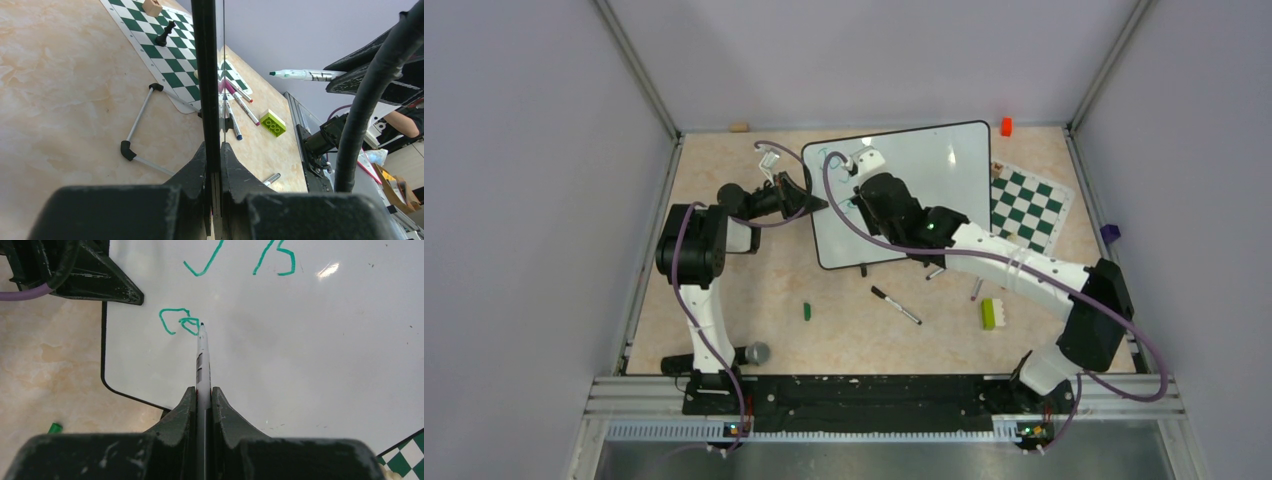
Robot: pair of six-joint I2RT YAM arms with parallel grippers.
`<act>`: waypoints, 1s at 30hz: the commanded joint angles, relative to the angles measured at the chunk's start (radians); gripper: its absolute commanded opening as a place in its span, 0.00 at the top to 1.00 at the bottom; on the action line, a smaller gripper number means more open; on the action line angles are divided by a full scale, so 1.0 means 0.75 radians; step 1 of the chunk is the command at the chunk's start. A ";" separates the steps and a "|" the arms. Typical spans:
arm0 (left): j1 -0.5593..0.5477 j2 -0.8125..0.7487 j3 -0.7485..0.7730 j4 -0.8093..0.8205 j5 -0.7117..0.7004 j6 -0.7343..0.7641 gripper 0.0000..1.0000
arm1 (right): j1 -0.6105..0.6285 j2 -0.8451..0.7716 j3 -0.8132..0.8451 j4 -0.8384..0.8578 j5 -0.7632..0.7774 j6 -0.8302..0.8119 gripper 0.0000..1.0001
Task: Write a sentence on the whiteboard
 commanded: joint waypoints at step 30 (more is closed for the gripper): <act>-0.047 0.036 -0.016 0.132 0.257 0.150 1.00 | 0.010 0.101 0.025 0.070 0.088 -0.081 1.00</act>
